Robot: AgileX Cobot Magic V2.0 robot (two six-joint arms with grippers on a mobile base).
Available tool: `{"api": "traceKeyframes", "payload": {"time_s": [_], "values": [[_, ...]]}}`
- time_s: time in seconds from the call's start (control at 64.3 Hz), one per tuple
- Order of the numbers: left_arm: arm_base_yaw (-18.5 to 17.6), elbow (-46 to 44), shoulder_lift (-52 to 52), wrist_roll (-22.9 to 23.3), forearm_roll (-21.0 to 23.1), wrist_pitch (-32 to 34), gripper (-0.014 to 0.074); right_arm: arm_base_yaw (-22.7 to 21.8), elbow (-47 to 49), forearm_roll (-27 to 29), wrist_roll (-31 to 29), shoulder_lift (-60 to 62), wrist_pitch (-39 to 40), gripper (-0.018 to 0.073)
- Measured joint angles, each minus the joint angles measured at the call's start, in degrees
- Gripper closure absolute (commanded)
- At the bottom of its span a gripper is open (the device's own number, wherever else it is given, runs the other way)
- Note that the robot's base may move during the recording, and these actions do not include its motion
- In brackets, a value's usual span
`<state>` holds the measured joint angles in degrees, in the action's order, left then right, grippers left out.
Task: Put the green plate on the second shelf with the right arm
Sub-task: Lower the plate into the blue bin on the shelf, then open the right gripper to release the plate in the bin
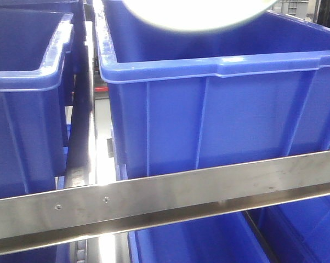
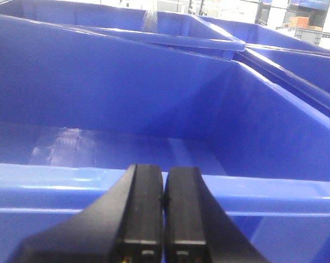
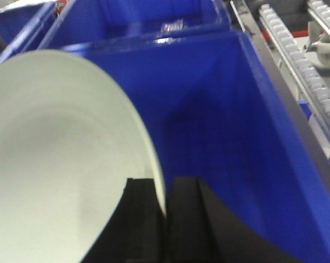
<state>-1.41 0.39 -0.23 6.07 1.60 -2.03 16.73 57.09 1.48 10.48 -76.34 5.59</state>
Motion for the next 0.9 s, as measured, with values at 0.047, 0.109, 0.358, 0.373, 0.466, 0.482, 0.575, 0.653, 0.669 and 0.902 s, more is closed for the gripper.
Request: {"api": "traceKeyframes", "payload": {"time_s": [0.047,0.109,0.358,0.373,0.466,0.482,0.575,0.653,0.669,0.902], "values": [[0.0,0.0,0.0,0.0,0.0,0.0,0.0466,0.0,1.0,-0.2,0.0,-1.3,0.1,0.0108],[0.0,0.0,0.0,0.0,0.0,0.0,0.0466,0.0,2.5,-0.1,0.0,-2.6,0.1,0.0029],[0.0,0.0,0.0,0.0,0.0,0.0,0.0466,-0.1,6.4,-0.2,0.0,-3.3,-4.3,0.0310],[0.0,0.0,0.0,0.0,0.0,0.0,0.0466,-0.1,6.4,-0.2,0.0,-3.2,-4.6,0.0347],[0.0,0.0,0.0,0.0,0.0,0.0,0.0466,-0.1,6.4,-0.2,0.0,-1.6,-7.7,0.0501],[0.0,0.0,0.0,0.0,0.0,0.0,0.0466,-0.1,6.4,-0.2,0.0,-1.1,-8.4,0.0488],[0.0,0.0,0.0,0.0,0.0,0.0,0.0466,-0.1,6.5,-0.2,0.0,1.1,-11.5,0.0515],[0.0,0.0,0.0,0.0,0.0,0.0,0.0466,0.0,6.5,-0.6,0.0,2.9,-13.4,0.0512],[0.0,0.0,0.0,0.0,0.0,0.0,0.0466,0.1,6.5,-0.8,0.0,3.4,-13.7,0.0512],[0.0,0.0,0.0,0.0,0.0,0.0,0.0466,2.7,-2.0,-4.2,0.0,14.2,-16.2,0.0512]]}}
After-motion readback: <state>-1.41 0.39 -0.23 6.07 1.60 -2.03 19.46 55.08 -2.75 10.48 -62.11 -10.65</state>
